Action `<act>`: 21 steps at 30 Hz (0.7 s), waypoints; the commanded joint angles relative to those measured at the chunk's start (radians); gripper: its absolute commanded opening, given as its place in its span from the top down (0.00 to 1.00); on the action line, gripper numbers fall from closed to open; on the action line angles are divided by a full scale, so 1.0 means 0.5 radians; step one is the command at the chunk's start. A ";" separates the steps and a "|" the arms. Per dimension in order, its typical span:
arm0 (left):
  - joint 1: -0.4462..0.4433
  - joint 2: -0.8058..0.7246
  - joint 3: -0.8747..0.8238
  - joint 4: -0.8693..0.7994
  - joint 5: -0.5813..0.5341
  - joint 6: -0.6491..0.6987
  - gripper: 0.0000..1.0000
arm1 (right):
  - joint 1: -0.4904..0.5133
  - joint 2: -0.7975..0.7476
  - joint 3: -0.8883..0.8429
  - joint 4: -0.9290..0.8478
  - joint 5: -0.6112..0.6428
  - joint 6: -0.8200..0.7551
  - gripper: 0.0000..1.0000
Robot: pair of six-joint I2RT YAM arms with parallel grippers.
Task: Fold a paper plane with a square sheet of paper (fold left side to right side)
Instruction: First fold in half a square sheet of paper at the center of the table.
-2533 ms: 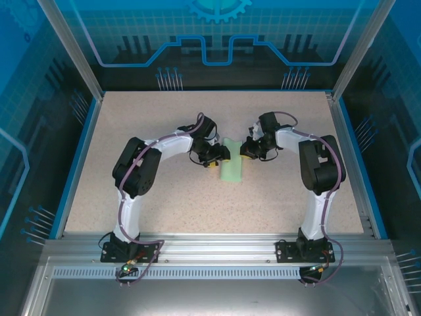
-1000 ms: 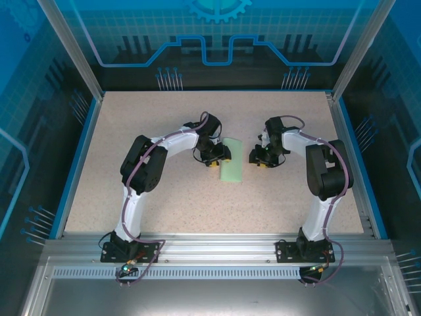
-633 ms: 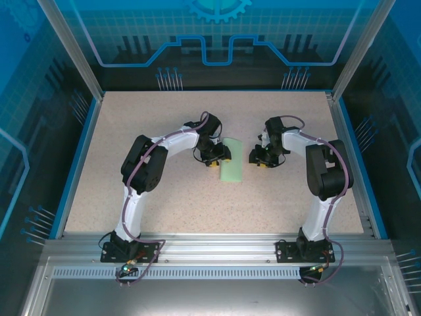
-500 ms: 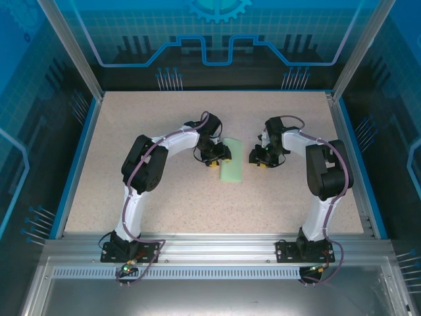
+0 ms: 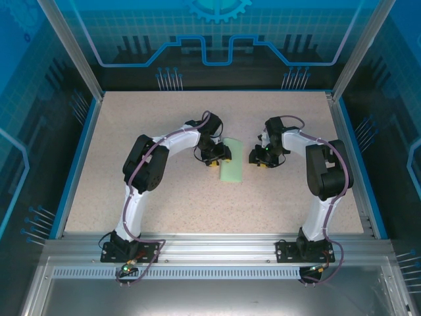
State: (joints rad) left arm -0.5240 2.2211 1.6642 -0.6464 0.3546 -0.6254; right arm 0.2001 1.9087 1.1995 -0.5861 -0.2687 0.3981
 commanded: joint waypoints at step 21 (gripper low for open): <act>-0.057 0.143 0.042 -0.075 -0.013 0.060 0.46 | 0.006 -0.057 -0.016 0.193 -0.369 0.127 0.72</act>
State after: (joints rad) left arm -0.5251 2.2265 1.6752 -0.6605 0.3519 -0.6189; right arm 0.2001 1.9091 1.2011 -0.5373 -0.3611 0.4282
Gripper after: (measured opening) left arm 0.542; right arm 0.302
